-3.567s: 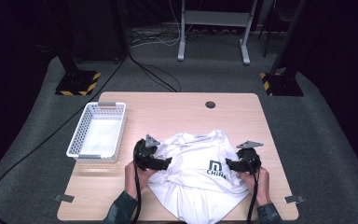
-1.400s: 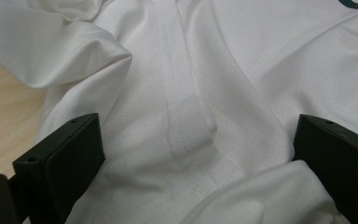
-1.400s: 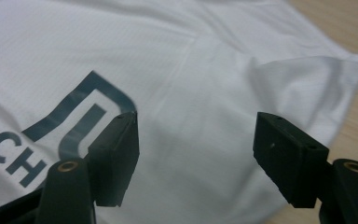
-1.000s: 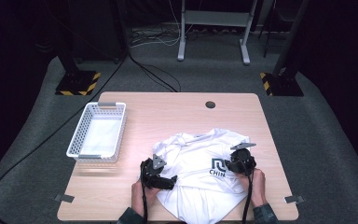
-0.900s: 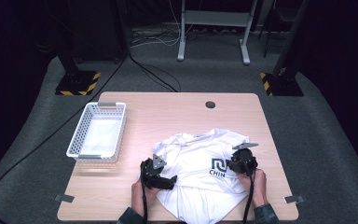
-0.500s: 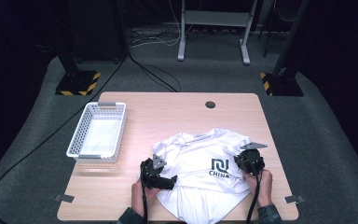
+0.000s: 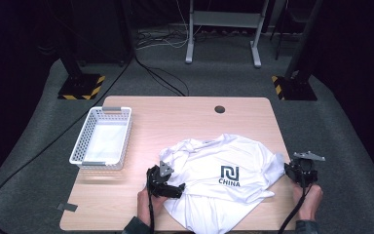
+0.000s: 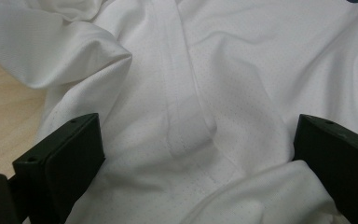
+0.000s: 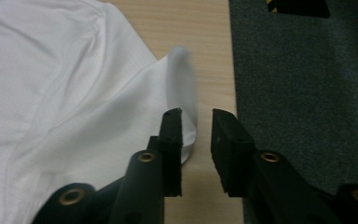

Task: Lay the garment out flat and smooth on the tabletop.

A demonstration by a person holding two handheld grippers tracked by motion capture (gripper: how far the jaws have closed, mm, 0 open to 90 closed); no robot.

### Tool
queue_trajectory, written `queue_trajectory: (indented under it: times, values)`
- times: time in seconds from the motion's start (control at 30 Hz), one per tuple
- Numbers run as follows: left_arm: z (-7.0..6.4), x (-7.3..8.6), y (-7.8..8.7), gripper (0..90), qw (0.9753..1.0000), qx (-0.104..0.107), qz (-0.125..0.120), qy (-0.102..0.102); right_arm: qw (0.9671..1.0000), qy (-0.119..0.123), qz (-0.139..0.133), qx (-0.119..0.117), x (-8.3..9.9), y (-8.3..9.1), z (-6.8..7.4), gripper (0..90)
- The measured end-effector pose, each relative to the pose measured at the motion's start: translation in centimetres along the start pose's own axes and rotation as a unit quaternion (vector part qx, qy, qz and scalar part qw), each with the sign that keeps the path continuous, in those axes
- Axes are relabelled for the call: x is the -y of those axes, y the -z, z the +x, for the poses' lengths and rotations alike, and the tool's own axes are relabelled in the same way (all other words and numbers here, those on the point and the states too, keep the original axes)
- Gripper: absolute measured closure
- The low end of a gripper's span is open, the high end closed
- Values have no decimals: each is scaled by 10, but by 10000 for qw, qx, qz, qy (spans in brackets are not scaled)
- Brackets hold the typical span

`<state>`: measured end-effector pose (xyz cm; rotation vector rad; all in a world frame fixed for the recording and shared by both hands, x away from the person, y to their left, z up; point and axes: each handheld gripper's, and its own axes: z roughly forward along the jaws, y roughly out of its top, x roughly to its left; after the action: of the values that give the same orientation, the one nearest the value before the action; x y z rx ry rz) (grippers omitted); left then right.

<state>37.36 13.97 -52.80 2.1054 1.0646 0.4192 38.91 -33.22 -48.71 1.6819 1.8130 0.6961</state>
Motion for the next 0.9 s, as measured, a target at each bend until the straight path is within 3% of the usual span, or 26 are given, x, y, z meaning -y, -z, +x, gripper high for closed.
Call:
queue_trajectory:
  times: [0.13, 0.27, 0.33, 0.47, 0.67, 0.9]
  values:
    - [0, 0, 0, 21, 10000, -1, 3, -3, 9998, -14, -183, -49, -1, 11, 3, 633]
    - [0, 0, 0, 21, 10000, 0, 2, -6, 9983, 311, -285, -392, -10, 17, 30, 497]
    - [0, 0, 0, 21, 10000, 0, 2, -5, 9970, 563, -172, -512, -11, 12, 49, 429]
    - [0, 0, 0, 21, 10000, -1, 0, -6, 9939, 978, 347, -365, -2, -7, 72, 382]
    - [0, 0, 0, 21, 10000, -1, 0, -5, 9957, 771, 489, -152, 15, -3, 57, 565]
    - [0, 0, 0, 21, 10000, -2, 0, -2, 9961, 515, 638, 330, 30, 13, 28, 508]
